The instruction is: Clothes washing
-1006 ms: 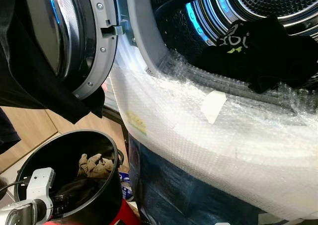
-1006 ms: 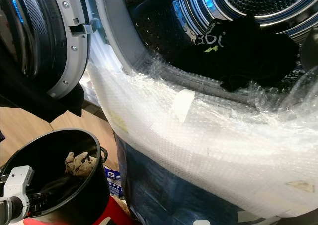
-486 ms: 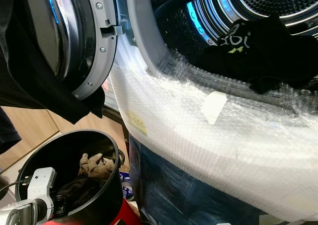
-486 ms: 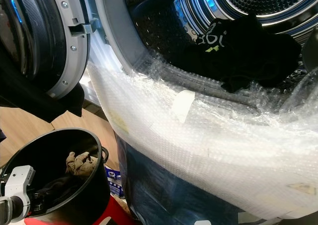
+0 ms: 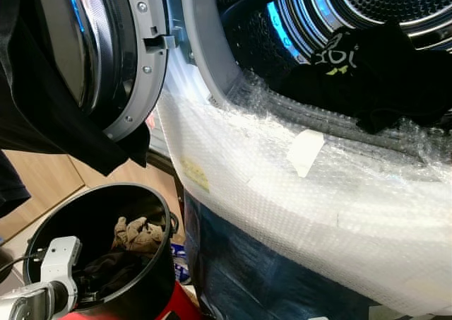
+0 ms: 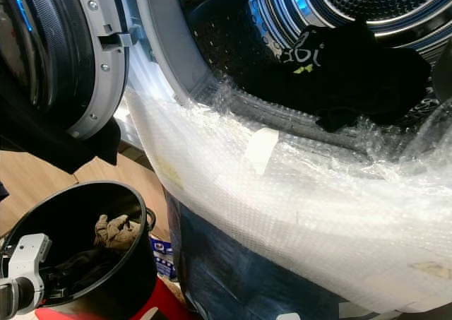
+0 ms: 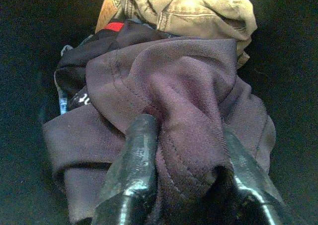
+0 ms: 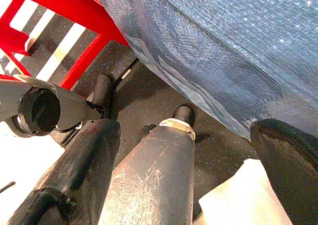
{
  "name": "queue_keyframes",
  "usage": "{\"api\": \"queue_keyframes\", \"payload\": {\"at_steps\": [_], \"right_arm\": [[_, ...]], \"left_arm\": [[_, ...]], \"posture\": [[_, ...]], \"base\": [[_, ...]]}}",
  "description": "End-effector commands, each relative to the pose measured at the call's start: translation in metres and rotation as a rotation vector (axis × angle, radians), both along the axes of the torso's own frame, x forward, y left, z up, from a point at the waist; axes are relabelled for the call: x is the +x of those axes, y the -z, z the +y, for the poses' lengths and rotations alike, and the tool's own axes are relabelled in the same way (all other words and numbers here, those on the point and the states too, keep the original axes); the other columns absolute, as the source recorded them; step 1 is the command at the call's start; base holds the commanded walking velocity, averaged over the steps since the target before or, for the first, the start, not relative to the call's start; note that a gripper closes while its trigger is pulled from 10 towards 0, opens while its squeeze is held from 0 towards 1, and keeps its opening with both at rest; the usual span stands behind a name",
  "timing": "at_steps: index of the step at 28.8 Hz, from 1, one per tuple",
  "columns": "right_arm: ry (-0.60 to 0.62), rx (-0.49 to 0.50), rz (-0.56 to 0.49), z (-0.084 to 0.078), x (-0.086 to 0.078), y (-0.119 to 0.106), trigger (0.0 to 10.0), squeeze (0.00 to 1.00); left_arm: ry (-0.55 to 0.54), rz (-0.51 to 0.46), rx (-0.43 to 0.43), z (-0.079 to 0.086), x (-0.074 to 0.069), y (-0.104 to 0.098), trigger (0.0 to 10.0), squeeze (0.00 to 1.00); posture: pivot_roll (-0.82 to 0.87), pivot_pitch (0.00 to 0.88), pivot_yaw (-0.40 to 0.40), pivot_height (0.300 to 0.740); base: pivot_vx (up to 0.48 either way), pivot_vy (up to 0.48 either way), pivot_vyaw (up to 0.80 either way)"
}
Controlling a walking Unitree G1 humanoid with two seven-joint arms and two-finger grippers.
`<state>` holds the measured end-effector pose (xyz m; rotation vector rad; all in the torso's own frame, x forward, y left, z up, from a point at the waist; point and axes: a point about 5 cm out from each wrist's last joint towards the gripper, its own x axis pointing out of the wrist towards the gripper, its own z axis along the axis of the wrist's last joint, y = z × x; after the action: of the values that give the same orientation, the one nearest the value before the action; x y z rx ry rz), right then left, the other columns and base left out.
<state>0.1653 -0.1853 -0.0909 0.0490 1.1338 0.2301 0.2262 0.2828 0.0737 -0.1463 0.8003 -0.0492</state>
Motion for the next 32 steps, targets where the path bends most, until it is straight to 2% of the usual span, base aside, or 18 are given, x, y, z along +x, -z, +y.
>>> {"api": "queue_keyframes", "payload": {"at_steps": [1, 6, 9, 11, 12, 13, 15, 16, 17, 18, 20, 21, 22, 27, 29, 30, 31, 32], "right_arm": [[-0.002, 0.005, -0.003, 0.002, 0.002, -0.001, 10.0, 0.0], [-0.012, 0.012, -0.003, 0.004, 0.003, -0.001, 10.0, 0.0], [-0.015, 0.011, -0.008, 0.004, 0.004, -0.001, 10.0, 0.0], [-0.017, 0.009, -0.012, 0.005, 0.005, -0.002, 10.0, 0.0], [-0.022, 0.01, -0.016, 0.005, 0.006, -0.002, 10.0, 0.0], [-0.022, 0.01, -0.016, 0.005, 0.006, -0.002, 10.0, 0.0], [-0.022, 0.01, -0.02, 0.005, 0.008, -0.003, 10.0, 0.0], [-0.022, 0.01, -0.02, 0.005, 0.008, -0.003, 10.0, 0.0], [-0.022, 0.01, -0.022, 0.005, 0.009, -0.003, 10.0, 0.0], [-0.007, 0.013, -0.029, 0.005, 0.011, -0.004, 10.0, 0.0], [0.008, 0.017, -0.035, 0.006, 0.013, -0.005, 10.0, 0.0], [0.008, 0.017, -0.035, 0.006, 0.013, -0.005, 10.0, 0.0], [-0.004, 0.018, -0.035, 0.008, 0.012, -0.004, 10.0, 0.0], [-0.027, 0.026, -0.036, 0.013, 0.012, -0.004, 10.0, 0.0], [-0.026, 0.026, -0.037, 0.013, 0.012, -0.004, 10.0, 0.0], [-0.022, 0.026, -0.038, 0.012, 0.012, -0.004, 10.0, 0.0], [-0.022, 0.026, -0.038, 0.012, 0.012, -0.004, 10.0, 0.0], [-0.024, 0.026, -0.039, 0.012, 0.013, -0.004, 10.0, 0.0]], "left_arm": [[0.024, 0.012, 0.011, -0.004, -0.003, 0.002, 0.0, 0.0], [0.043, -0.02, 0.006, -0.01, 0.0, -0.008, 0.0, 0.0], [0.068, -0.073, 0.047, -0.008, 0.003, -0.021, 0.0, 0.0], [0.111, -0.114, 0.087, -0.01, 0.007, -0.035, 0.0, 0.0], [0.163, -0.16, 0.095, -0.017, 0.01, -0.051, 0.0, 0.0], [0.163, -0.16, 0.095, -0.017, 0.01, -0.051, 0.0, 0.0], [0.291, -0.26, 0.115, -0.032, 0.02, -0.086, 0.0, 0.0], [0.291, -0.26, 0.115, -0.032, 0.02, -0.086, 0.0, 0.0], [0.337, -0.291, 0.148, -0.038, 0.024, -0.098, 0.0, 0.0], [0.417, -0.344, 0.176, -0.051, 0.031, -0.114, 0.0, 0.0], [0.512, -0.393, 0.162, -0.069, 0.034, -0.128, 0.0, 0.0], [0.512, -0.393, 0.162, -0.069, 0.034, -0.128, 0.0, 0.0], [0.635, -0.428, 0.152, -0.09, 0.035, -0.138, 0.0, 0.0], [0.845, -0.455, 0.138, -0.121, 0.034, -0.149, 0.0, 0.0], [0.966, -0.462, 0.099, -0.139, 0.03, -0.152, 0.0, 0.0], [1.064, -0.475, 0.064, -0.156, 0.029, -0.155, 0.0, 0.0], [1.064, -0.475, 0.064, -0.156, 0.029, -0.155, 0.0, 0.0], [1.142, -0.472, 0.019, -0.17, 0.026, -0.155, 0.0, 0.0]], "posture": [[0.05, 0.066, 0.0, 0.74], [0.06, 0.065, -0.005, 0.74], [0.07, 0.063, -0.007, 0.74], [0.07, 0.062, -0.008, 0.74], [0.07, 0.061, -0.009, 0.74], [0.07, 0.061, -0.009, 0.74], [0.08, 0.058, -0.01, 0.74], [0.08, 0.058, -0.01, 0.74], [0.08, 0.056, -0.009, 0.74], [0.08, 0.054, -0.009, 0.74], [0.07, 0.053, -0.006, 0.74], [0.07, 0.053, -0.006, 0.74], [0.06, 0.051, -0.005, 0.74], [0.06, 0.048, -0.005, 0.74], [0.05, 0.046, -0.006, 0.74], [0.05, 0.041, -0.007, 0.74], [0.05, 0.041, -0.007, 0.74], [0.04, 0.039, -0.001, 0.74]], "base": [[0.0, 0.0, 0.0], [0.0, 0.0, 0.0], [0.0, 0.0, 0.0], [0.0, 0.0, 0.0], [0.0, 0.0, 0.0], [0.0, 0.0, 0.0], [0.0, 0.0, 0.0], [0.0, 0.0, 0.0], [0.0, 0.0, 0.0], [0.0, 0.0, 0.0], [0.0, 0.0, 0.0], [0.0, 0.0, 0.0], [0.0, 0.0, 0.0], [0.0, 0.0, 0.0], [0.0, 0.0, 0.0], [0.0, 0.0, 0.0], [0.0, 0.0, 0.0], [0.0, 0.0, 0.0]]}}
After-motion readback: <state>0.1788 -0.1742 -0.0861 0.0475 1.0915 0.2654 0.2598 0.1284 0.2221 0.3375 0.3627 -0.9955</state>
